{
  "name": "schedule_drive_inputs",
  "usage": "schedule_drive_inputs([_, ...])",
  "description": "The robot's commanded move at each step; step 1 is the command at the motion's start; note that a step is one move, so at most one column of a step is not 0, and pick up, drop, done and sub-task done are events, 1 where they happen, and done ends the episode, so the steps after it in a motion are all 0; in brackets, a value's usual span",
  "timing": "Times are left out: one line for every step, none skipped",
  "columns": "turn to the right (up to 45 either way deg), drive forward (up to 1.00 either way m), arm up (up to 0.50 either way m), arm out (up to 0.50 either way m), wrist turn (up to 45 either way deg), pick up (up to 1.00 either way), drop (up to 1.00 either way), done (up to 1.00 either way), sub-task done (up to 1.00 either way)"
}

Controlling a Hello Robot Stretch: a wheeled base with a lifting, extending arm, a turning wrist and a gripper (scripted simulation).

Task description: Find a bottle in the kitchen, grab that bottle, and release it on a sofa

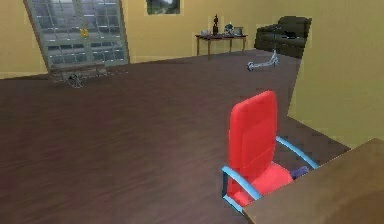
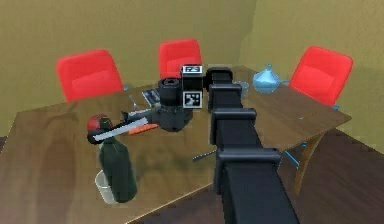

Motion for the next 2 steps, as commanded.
schedule_drive_inputs([0.0, 0.00, 0.00, 0.00, -45.0, 0.00, 0.00, 0.00, 0.00])
schedule_drive_inputs([0.0, 0.00, 0.00, 0.00, -24.0, 0.00, 0.00, 0.00, 0.00])
